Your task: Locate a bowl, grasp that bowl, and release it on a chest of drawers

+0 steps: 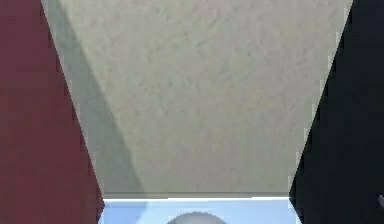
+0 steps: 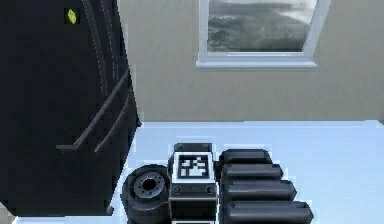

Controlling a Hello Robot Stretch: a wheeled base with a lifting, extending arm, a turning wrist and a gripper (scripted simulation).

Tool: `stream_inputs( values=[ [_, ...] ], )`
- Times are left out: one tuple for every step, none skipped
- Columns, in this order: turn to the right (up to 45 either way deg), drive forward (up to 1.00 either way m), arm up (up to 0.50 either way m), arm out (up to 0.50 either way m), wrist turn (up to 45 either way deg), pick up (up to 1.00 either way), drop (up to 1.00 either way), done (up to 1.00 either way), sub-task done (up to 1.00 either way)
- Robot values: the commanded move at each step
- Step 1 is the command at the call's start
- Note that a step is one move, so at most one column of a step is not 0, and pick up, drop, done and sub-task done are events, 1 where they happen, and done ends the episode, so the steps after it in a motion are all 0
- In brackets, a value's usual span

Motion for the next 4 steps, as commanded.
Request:
stream_inputs(
  values=[
    [-45.0, 0.0, 0.0, 0.0, 0.0, 0.0, 0.0, 0.0, 0.0],
    [-45.0, 0.0, 0.0, 0.0, 0.0, 0.0, 0.0, 0.0, 0.0],
    [0.0, 1.0, 0.0, 0.0, 0.0, 0.0, 0.0, 0.0, 0.0],
    [0.0, 1.0, 0.0, 0.0, 0.0, 0.0, 0.0, 0.0, 0.0]
  ],
)
